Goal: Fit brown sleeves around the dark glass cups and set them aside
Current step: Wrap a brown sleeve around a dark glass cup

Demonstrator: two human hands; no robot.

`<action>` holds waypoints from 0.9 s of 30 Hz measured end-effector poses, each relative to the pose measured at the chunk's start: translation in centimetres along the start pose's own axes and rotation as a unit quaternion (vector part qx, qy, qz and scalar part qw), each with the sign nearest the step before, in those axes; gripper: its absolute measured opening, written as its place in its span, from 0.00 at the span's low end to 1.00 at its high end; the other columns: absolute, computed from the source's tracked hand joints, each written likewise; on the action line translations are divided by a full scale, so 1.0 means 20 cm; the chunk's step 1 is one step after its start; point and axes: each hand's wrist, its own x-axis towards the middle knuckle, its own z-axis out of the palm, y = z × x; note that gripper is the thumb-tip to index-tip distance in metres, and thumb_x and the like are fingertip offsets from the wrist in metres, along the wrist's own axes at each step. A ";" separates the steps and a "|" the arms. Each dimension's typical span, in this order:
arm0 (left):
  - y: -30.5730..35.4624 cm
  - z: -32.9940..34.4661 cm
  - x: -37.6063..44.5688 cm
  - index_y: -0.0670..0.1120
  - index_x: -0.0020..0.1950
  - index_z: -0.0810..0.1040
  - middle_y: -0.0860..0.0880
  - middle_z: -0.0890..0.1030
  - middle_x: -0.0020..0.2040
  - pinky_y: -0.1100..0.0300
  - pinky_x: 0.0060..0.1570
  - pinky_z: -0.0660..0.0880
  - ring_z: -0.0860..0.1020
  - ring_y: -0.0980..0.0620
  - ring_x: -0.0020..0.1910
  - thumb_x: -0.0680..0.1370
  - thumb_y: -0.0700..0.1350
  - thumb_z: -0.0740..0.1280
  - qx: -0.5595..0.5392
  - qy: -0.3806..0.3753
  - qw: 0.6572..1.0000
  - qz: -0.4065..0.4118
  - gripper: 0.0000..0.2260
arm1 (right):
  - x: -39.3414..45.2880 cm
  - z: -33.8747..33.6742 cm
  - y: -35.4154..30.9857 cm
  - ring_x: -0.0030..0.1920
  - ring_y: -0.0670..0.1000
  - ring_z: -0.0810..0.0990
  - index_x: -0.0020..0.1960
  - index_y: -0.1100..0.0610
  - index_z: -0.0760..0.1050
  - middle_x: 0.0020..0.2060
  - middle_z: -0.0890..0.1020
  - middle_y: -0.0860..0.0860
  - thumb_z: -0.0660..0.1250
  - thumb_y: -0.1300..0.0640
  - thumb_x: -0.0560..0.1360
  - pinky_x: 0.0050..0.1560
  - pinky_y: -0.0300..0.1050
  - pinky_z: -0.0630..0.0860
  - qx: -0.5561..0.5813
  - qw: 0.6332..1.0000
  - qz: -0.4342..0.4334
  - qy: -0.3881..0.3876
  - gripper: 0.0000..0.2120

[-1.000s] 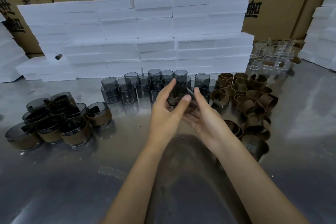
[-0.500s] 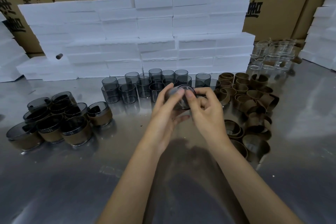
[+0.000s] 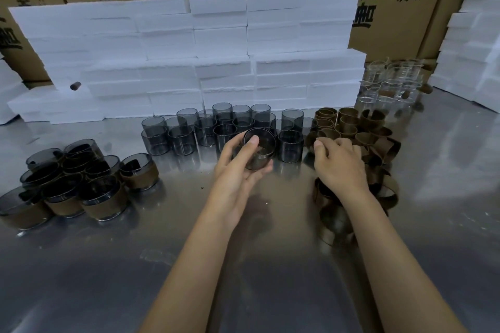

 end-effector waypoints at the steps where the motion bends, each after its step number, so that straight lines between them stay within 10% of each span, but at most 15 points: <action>1: 0.00 0.00 0.00 0.45 0.66 0.79 0.40 0.83 0.59 0.51 0.50 0.83 0.85 0.44 0.51 0.69 0.46 0.77 -0.005 -0.008 1.000 -0.004 0.25 | 0.01 0.01 0.01 0.76 0.62 0.59 0.76 0.52 0.70 0.77 0.65 0.59 0.49 0.46 0.86 0.73 0.59 0.61 0.007 0.999 0.015 -0.027 0.23; 8: -0.01 -0.02 0.01 0.45 0.65 0.79 0.43 0.86 0.52 0.51 0.49 0.84 0.85 0.49 0.47 0.77 0.38 0.73 -0.007 -0.006 0.999 -0.032 0.17 | 0.04 0.01 0.01 0.70 0.60 0.69 0.64 0.63 0.77 0.68 0.73 0.59 0.50 0.52 0.87 0.67 0.52 0.66 0.103 0.994 0.021 -0.033 0.21; 15: 0.01 -0.03 0.01 0.46 0.61 0.79 0.40 0.81 0.54 0.52 0.49 0.84 0.81 0.44 0.53 0.78 0.41 0.73 -0.024 0.019 0.998 -0.048 0.12 | -0.07 -0.04 -0.15 0.62 0.54 0.76 0.56 0.60 0.84 0.56 0.81 0.48 0.67 0.58 0.81 0.62 0.43 0.70 0.235 0.948 -0.082 0.198 0.09; 21: 0.00 -0.01 0.01 0.45 0.65 0.78 0.42 0.84 0.58 0.53 0.55 0.80 0.83 0.49 0.53 0.69 0.57 0.81 0.061 -0.005 0.998 -0.001 0.30 | -0.21 0.07 -0.31 0.51 0.53 0.80 0.51 0.60 0.84 0.48 0.82 0.51 0.69 0.62 0.78 0.52 0.50 0.78 0.186 0.947 -0.220 0.140 0.06; 27: -0.04 -0.02 0.03 0.53 0.65 0.76 0.47 0.82 0.57 0.47 0.62 0.79 0.85 0.45 0.57 0.59 0.53 0.84 0.104 0.001 0.994 0.030 0.36 | -0.23 0.10 -0.31 0.42 0.43 0.72 0.47 0.57 0.79 0.44 0.75 0.45 0.68 0.56 0.78 0.42 0.38 0.68 0.152 0.949 -0.245 0.130 0.05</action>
